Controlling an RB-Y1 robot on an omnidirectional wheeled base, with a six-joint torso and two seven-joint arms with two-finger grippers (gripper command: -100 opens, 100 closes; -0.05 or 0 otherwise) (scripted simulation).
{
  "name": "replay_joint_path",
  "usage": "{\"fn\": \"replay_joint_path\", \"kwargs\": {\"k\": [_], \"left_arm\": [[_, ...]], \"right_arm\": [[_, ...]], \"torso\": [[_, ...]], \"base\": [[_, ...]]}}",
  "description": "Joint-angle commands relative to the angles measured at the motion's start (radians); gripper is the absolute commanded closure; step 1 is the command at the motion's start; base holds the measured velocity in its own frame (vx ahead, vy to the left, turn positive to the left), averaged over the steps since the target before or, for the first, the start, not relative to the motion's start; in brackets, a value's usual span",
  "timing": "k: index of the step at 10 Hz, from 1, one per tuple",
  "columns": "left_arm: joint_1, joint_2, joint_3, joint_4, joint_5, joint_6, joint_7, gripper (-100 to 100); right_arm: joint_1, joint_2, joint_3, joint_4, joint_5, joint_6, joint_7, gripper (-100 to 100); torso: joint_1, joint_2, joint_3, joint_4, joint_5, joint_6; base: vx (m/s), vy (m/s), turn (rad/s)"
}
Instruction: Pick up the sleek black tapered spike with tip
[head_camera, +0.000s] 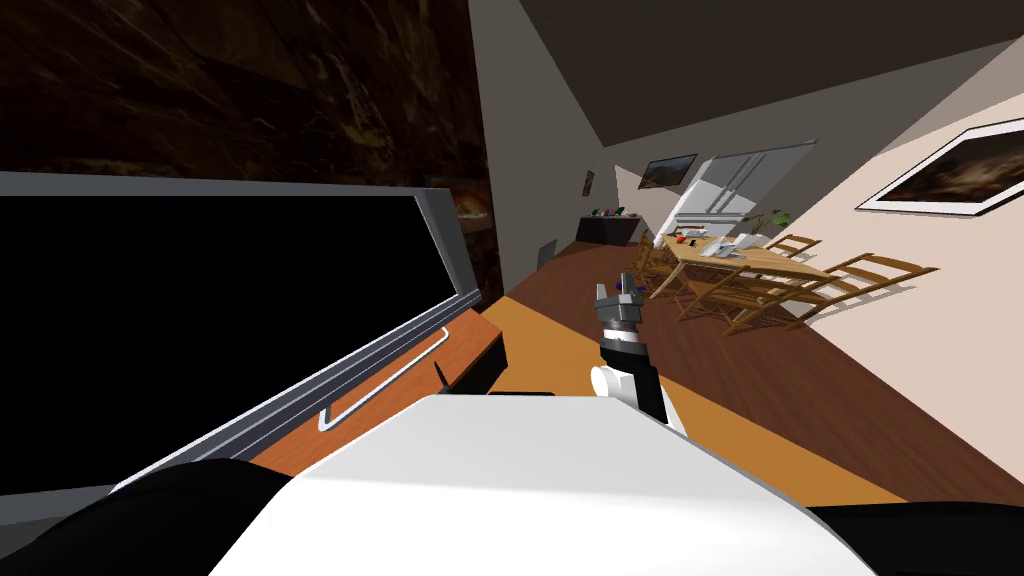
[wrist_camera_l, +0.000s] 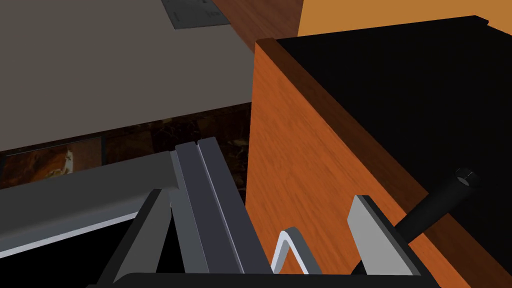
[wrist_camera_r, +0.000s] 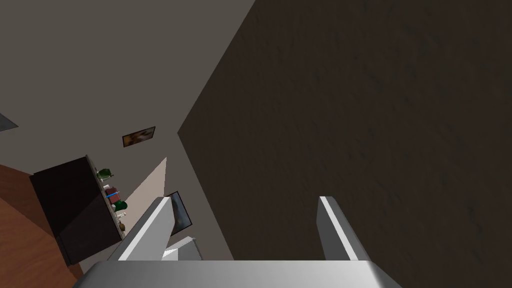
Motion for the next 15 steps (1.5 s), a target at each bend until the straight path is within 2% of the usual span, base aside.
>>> {"fn": "replay_joint_path", "kwargs": {"k": [1,3,4,5,6,7,8,9,10,11,12,13,14,15], "left_arm": [[0.001,0.023,-0.038,0.05,0.001,-0.004,0.022,-100],[0.001,0.023,-0.038,0.085,0.001,-0.004,0.022,-100],[0.003,0.043,-0.071,0.113,0.002,-0.002,0.043,-100],[0.003,0.043,-0.071,0.142,0.002,-0.002,0.043,-100],[0.003,0.043,-0.071,0.145,0.002,-0.002,0.043,-100],[0.004,0.061,-0.104,0.176,0.002,0.0,0.064,-100],[0.004,0.061,-0.104,0.205,0.002,0.0,0.064,-100],[0.005,0.077,-0.137,0.229,0.002,0.004,0.085,-100],[0.005,0.077,-0.137,0.259,0.002,0.004,0.085,-100],[0.004,0.09,-0.17,0.293,0.002,0.008,0.107,-100],[0.004,0.09,-0.17,0.321,0.002,0.008,0.107,-100],[0.004,0.09,-0.17,0.324,0.002,0.008,0.107,-100],[0.002,0.1,-0.203,0.352,0.001,0.012,0.128,-100],[0.002,0.1,-0.203,0.376,0.001,0.012,0.128,-100]], "right_arm": [[0.0,0.0,0.0,0.0,0.0,0.0,0.0,0],[0.0,0.0,0.0,0.0,0.0,0.0,0.0,0],[0.0,0.0,0.0,0.0,0.0,0.0,0.0,0],[0.0,0.0,0.0,0.0,0.0,0.0,0.0,0],[0.0,0.0,0.0,0.0,0.0,0.0,0.0,0],[0.0,0.0,0.0,0.0,0.0,0.0,0.0,0],[0.0,0.0,0.0,0.0,0.0,0.0,0.0,0],[0.0,0.0,0.0,0.0,0.0,0.0,0.0,0],[0.0,0.0,0.0,0.0,0.0,0.0,0.0,0],[0.0,0.0,0.0,0.0,0.0,0.0,0.0,0],[0.0,0.0,0.0,0.0,0.0,0.0,0.0,0],[0.0,0.0,0.0,0.0,0.0,0.0,0.0,0],[0.0,0.0,0.0,0.0,0.0,0.0,0.0,0],[0.0,0.0,0.0,0.0,0.0,0.0,0.0,0]], "torso": [[0.0,0.0,0.0,0.0,0.0,0.0],[0.0,-0.002,-0.001,0.0,0.0,0.0],[0.001,0.001,0.0,0.0,0.0,0.0],[-0.001,0.0,0.0,0.0,0.0,0.001],[0.0,0.0,0.0,0.0,0.0,0.0],[0.001,0.001,0.001,0.0,0.0,0.0],[0.0,0.0,0.0,0.0,0.0,0.001],[0.0,0.0,0.0,0.0,0.0,0.0],[0.0,-0.001,-0.001,0.0,0.0,0.0],[0.001,-0.001,-0.001,0.0,0.0,0.0],[0.001,-0.002,-0.001,0.0,0.0,0.001],[0.0,-0.002,-0.001,0.0,0.0,0.0],[0.001,0.001,0.001,0.0,0.0,0.0],[0.0,0.001,0.001,0.0,0.0,0.0]], "base": [[0.101,-0.061,-0.134],[0.075,-0.033,-0.02],[0.067,-0.055,-0.139],[0.084,-0.041,-0.072],[0.042,-0.009,0.012],[0.075,-0.046,-0.148],[0.078,-0.038,-0.076],[0.097,-0.04,-0.125],[0.088,-0.023,-0.066],[0.112,-0.032,-0.175],[0.097,-0.031,-0.079],[0.039,-0.017,0.024],[0.057,-0.034,-0.125],[0.069,-0.029,-0.09]]}}
